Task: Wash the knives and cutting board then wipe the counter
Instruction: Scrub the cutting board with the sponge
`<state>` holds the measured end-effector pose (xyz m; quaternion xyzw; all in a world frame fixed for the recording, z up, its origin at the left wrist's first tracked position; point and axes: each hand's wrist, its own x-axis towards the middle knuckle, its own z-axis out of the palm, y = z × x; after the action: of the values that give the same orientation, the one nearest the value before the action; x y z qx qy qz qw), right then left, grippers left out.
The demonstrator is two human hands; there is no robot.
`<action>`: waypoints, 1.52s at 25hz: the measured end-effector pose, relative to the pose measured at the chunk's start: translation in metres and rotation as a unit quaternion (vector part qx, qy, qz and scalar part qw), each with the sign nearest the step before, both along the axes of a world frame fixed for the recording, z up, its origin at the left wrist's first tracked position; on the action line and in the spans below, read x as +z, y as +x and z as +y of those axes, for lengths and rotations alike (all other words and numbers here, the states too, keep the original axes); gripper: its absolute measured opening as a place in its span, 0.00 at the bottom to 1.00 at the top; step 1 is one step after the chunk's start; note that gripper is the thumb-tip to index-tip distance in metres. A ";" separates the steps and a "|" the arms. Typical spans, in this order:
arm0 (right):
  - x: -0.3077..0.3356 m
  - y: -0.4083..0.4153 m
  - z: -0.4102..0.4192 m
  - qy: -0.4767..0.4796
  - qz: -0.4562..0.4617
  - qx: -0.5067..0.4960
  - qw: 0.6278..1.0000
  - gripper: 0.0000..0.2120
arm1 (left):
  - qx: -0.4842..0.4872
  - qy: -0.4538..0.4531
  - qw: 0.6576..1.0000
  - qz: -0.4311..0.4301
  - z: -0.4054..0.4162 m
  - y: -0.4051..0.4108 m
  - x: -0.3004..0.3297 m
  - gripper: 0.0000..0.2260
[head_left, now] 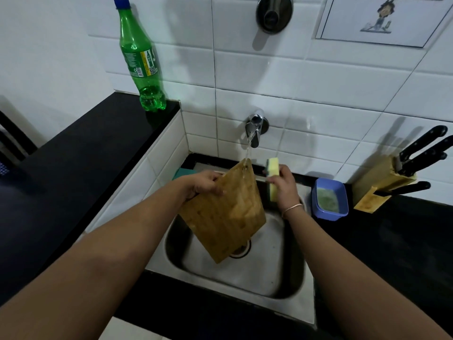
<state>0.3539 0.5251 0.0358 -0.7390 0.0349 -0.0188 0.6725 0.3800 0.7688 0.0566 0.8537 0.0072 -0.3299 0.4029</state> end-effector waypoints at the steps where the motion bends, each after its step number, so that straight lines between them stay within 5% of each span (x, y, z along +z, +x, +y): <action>1: -0.002 -0.004 0.000 -0.120 -0.082 0.034 0.989 0.24 | -0.021 0.024 0.999 -0.023 -0.009 0.003 -0.001 0.10; 3: -0.004 -0.013 -0.005 -0.308 -0.215 0.111 0.920 0.29 | -0.088 0.079 0.991 -0.069 -0.031 0.009 -0.004 0.08; 5: -0.007 -0.019 -0.013 -0.380 -0.268 0.173 0.868 0.30 | -0.152 0.129 0.975 -0.097 -0.049 0.012 -0.010 0.07; 12: -0.008 -0.015 -0.017 -0.464 -0.126 0.279 0.831 0.38 | -0.154 0.147 0.962 -0.168 -0.041 0.013 -0.027 0.08; 14: -0.007 -0.010 -0.013 -0.469 -0.090 0.272 0.836 0.41 | -0.143 0.077 0.978 -0.129 -0.033 0.018 -0.018 0.17; 16: -0.007 -0.007 -0.012 -0.459 -0.061 0.265 0.846 0.41 | -0.018 -0.100 0.992 -0.079 -0.034 0.026 0.001 0.21; 19: -0.008 -0.005 -0.012 -0.425 -0.045 0.266 0.864 0.40 | 0.216 -0.252 0.928 -0.167 -0.052 0.051 0.032 0.20; 21: -0.010 -0.005 -0.013 -0.415 -0.039 0.264 0.870 0.40 | 0.241 -0.275 0.909 -0.201 -0.071 0.060 0.048 0.24; 26: -0.020 -0.006 -0.015 -0.391 -0.029 0.267 0.880 0.43 | 0.093 -0.142 0.953 -0.249 -0.091 0.055 0.051 0.22; 29: -0.022 -0.002 -0.014 -0.374 -0.046 0.271 0.886 0.43 | 0.029 -0.141 0.965 -0.220 -0.073 0.055 0.039 0.35; 31: -0.023 -0.003 -0.016 -0.347 -0.068 0.263 0.898 0.41 | -0.059 -0.020 0.986 -0.152 -0.056 0.045 0.018 0.35; 34: -0.031 -0.014 -0.014 -0.236 -0.095 0.152 0.955 0.32 | -0.215 0.176 0.960 -0.035 -0.044 0.020 -0.024 0.19; 38: -0.032 -0.015 -0.004 -0.157 -0.083 -0.040 0.983 0.21 | -0.195 0.191 0.953 -0.132 -0.059 0.005 -0.036 0.08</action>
<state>0.3386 0.5209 0.0040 -0.8292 0.0049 -0.1127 0.5474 0.3851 0.7097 0.0207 0.9355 -0.1494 -0.2789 0.1574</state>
